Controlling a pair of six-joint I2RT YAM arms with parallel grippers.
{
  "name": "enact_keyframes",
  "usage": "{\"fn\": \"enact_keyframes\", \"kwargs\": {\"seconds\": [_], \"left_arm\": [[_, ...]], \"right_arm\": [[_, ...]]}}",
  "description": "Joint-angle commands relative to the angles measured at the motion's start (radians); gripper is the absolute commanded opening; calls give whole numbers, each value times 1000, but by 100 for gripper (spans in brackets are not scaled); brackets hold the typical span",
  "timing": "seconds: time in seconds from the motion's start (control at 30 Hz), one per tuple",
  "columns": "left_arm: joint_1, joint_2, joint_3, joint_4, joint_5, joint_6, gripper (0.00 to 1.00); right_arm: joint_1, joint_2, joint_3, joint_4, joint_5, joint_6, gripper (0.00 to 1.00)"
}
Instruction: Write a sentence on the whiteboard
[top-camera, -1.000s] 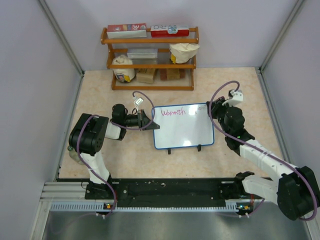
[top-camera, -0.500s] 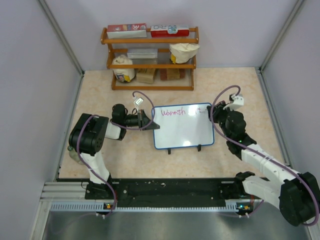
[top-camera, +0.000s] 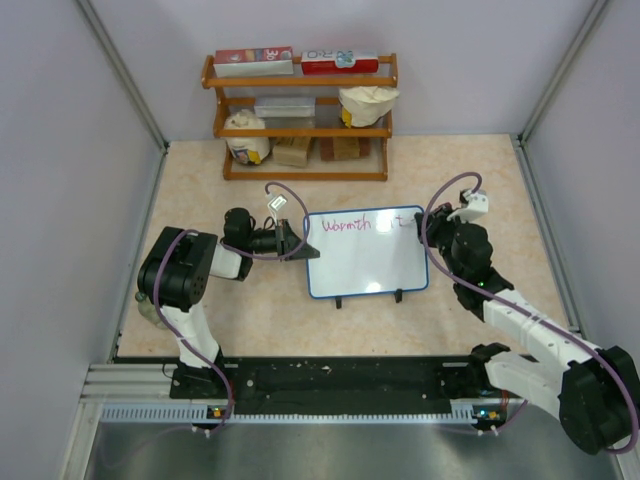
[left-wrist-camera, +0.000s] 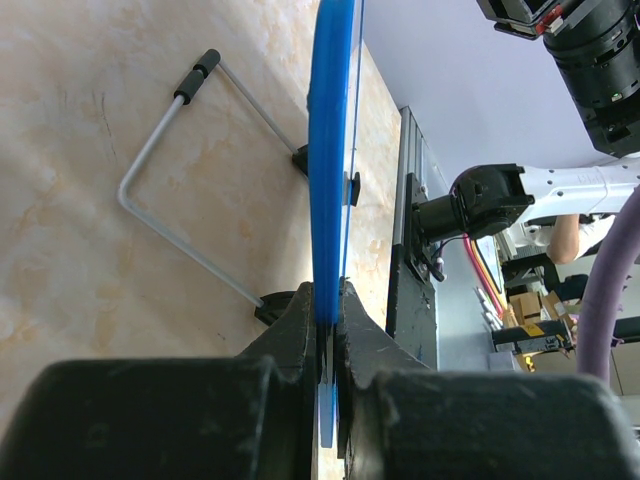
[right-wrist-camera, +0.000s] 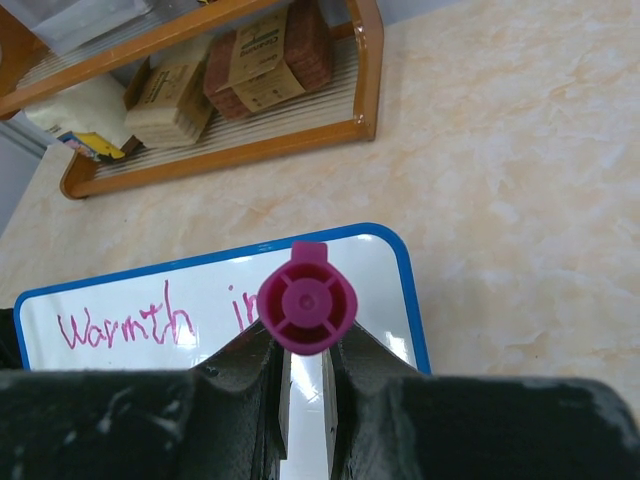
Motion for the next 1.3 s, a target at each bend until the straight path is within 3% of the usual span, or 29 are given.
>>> {"fn": "enact_keyframes", "kwargs": {"seconds": [0.0, 0.63, 1.27], "left_arm": [[0, -6, 18, -21, -18, -4, 0], [0, -4, 19, -24, -16, -3, 0], [0, -6, 21, -24, -15, -4, 0]], "right_arm": [[-13, -8, 40, -25, 36, -14, 0], [-13, -26, 101, -2, 39, -28, 0], [-48, 78, 163, 13, 16, -38, 0]]}}
